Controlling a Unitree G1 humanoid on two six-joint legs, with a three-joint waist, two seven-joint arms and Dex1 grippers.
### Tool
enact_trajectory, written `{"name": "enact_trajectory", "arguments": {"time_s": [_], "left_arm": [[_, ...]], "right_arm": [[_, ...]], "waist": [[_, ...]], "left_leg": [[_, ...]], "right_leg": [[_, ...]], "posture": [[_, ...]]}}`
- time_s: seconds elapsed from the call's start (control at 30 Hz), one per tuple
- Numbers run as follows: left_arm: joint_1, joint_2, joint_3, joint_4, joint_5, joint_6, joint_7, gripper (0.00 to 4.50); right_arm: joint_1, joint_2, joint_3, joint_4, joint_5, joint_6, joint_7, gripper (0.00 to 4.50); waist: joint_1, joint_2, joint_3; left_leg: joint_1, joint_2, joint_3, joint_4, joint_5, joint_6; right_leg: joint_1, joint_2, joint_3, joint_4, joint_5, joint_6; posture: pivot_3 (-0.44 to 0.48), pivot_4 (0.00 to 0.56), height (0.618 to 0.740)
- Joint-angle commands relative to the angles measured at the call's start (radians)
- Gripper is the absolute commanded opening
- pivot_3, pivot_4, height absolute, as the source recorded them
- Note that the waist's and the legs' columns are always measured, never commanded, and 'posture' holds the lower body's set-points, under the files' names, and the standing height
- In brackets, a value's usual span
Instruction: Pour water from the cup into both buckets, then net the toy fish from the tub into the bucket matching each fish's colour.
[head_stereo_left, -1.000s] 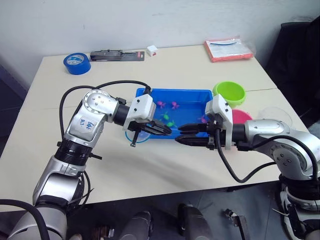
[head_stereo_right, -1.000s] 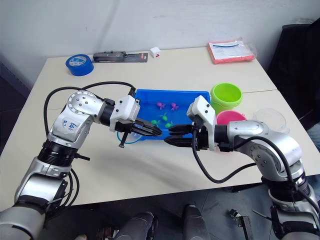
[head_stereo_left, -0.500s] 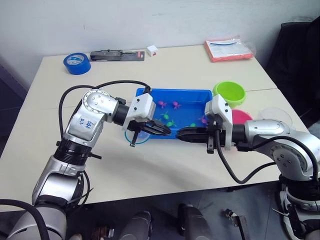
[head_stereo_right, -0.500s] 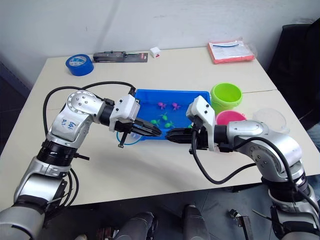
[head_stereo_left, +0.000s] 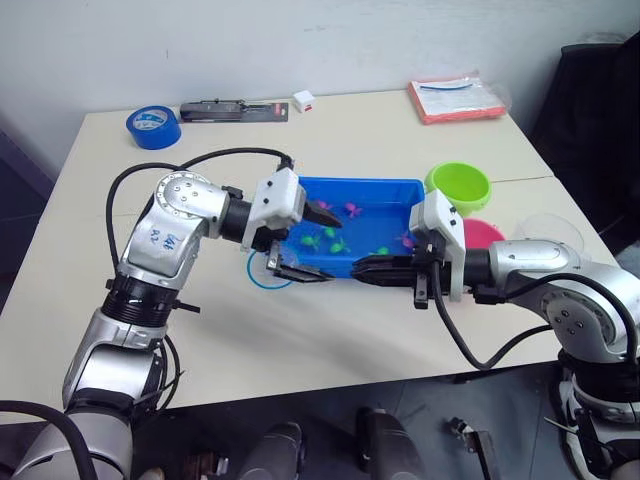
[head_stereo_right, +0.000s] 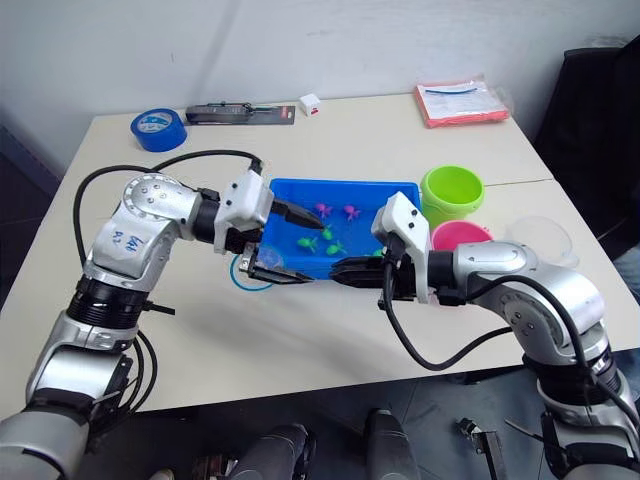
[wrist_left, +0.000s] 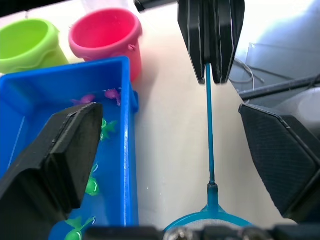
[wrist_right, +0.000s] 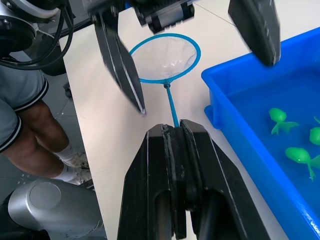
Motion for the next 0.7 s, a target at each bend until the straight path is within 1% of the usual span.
{"name": "enact_trajectory", "arguments": {"time_s": [0.03,0.17,0.33,0.5,0.6,0.7], "left_arm": [[-0.051,0.044,0.093,-0.07,-0.08,0.101,0.026,4.5],[-0.036,0.145,0.171,-0.124,-0.131,0.21,0.049,4.5],[0.069,0.224,0.271,-0.162,-0.142,0.256,0.14,4.5],[0.218,0.262,0.374,-0.213,-0.151,0.275,0.231,4.5],[0.307,0.259,0.427,-0.279,-0.178,0.311,0.286,4.5],[0.363,0.256,0.45,-0.324,-0.201,0.328,0.327,4.5]], "right_arm": [[0.008,0.0,-0.015,-0.027,0.002,-0.028,0.014,0.78],[0.017,0.001,-0.015,-0.018,-0.01,-0.04,0.009,0.78],[0.025,0.002,-0.024,-0.012,-0.015,-0.038,-0.006,0.78],[0.015,0.019,-0.05,0.006,0.027,0.001,-0.033,0.78],[0.006,0.032,-0.075,0.019,0.062,0.02,-0.036,0.78],[-0.008,0.046,-0.103,0.036,0.108,0.042,-0.033,0.78]], "waist": [[0.0,0.0,0.0],[-0.007,0.0,0.0],[-0.003,0.0,0.0],[-0.001,0.0,0.0],[-0.001,0.0,0.0],[-0.001,0.0,0.0]], "left_leg": [[0.0,0.0,0.0,0.0,0.0,0.0],[0.0,0.0,0.0,-0.001,0.0,0.0],[0.0,0.0,0.001,0.0,0.0,0.0],[0.0,0.0,0.001,0.0,0.0,0.0],[0.0,0.0,0.001,0.0,0.0,0.0],[0.0,0.0,0.001,0.0,0.0,0.0]], "right_leg": [[0.0,0.0,0.0,0.0,0.0,0.0],[-0.002,0.001,0.0,0.001,0.0,0.0],[-0.002,0.001,0.0,0.002,0.0,0.0],[-0.002,0.001,0.0,0.001,0.0,0.0],[-0.002,0.001,0.0,0.001,0.0,0.0],[-0.002,0.001,0.001,0.001,0.0,0.0]], "posture": [[0.0,0.15,0.74],[0.0,0.15,0.74],[0.0,0.15,0.74],[0.0,0.15,0.74],[0.0,0.15,0.74],[0.0,0.15,0.74]]}}
